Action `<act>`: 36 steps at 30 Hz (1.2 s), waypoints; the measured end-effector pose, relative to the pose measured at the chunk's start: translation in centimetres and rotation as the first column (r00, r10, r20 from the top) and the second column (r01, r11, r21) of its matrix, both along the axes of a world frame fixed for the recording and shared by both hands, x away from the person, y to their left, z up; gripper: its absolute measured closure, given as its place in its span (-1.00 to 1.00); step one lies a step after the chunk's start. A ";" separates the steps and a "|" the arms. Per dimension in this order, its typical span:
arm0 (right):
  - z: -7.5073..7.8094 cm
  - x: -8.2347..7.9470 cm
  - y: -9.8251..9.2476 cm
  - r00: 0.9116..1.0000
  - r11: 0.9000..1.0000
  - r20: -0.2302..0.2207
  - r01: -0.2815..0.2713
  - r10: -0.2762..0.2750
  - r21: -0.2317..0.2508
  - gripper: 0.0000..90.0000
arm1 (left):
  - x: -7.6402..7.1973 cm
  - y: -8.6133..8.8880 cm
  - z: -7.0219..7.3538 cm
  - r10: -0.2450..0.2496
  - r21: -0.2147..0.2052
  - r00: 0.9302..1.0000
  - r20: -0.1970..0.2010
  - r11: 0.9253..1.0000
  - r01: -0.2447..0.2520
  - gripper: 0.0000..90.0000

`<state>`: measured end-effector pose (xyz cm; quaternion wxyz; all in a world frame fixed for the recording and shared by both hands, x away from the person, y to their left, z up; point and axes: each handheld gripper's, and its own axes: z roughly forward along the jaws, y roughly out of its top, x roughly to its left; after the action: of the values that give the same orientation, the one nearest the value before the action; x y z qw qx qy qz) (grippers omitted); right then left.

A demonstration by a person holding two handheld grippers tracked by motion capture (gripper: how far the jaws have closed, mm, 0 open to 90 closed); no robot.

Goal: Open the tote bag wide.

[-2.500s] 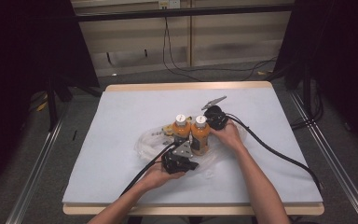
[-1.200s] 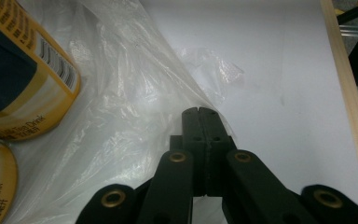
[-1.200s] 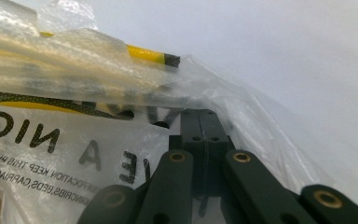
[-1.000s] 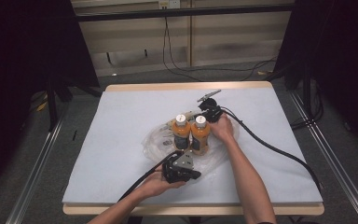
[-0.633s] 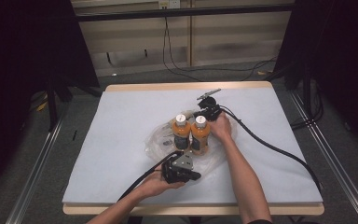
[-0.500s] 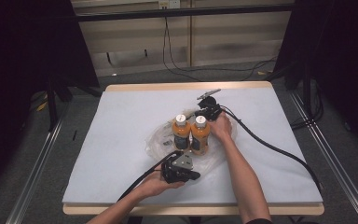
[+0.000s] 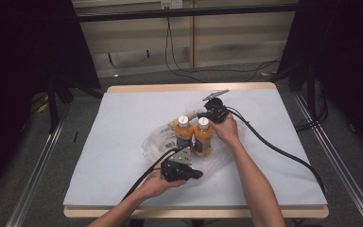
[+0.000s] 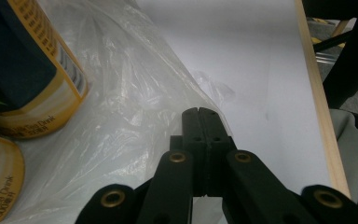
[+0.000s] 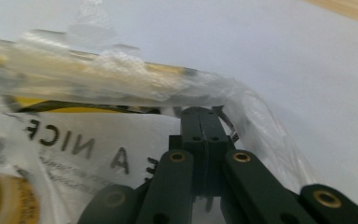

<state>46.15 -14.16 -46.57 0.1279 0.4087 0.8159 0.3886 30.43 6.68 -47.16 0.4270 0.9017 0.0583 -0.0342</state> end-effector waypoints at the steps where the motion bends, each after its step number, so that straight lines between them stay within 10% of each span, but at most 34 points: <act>1: 0.3 -0.3 0.0 1.000 1.000 0.007 -0.006 0.006 -0.002 1.00 | 0.0 0.1 0.1 0.005 -0.004 1.000 0.005 1.000 -0.005 1.00; 12: 1.9 -3.1 -2.0 0.998 0.998 0.058 -0.040 0.037 0.057 1.00 | 0.4 1.0 1.1 0.086 -0.066 0.995 0.041 0.994 -0.083 0.98; 24: 3.0 -6.1 -3.5 0.996 0.994 0.084 -0.048 0.040 0.097 0.87 | 0.7 2.0 2.5 0.123 -0.131 0.992 0.026 0.984 -0.119 0.47; 36: 4.3 -9.0 -5.4 0.992 0.988 0.121 -0.059 0.042 0.140 0.06 | 0.8 3.0 4.0 0.176 -0.162 0.983 0.045 0.973 -0.166 -0.21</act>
<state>37.11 -19.53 -42.26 0.1363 0.3724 0.7869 0.4727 31.26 9.72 -43.12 0.4998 0.8574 0.1203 0.0248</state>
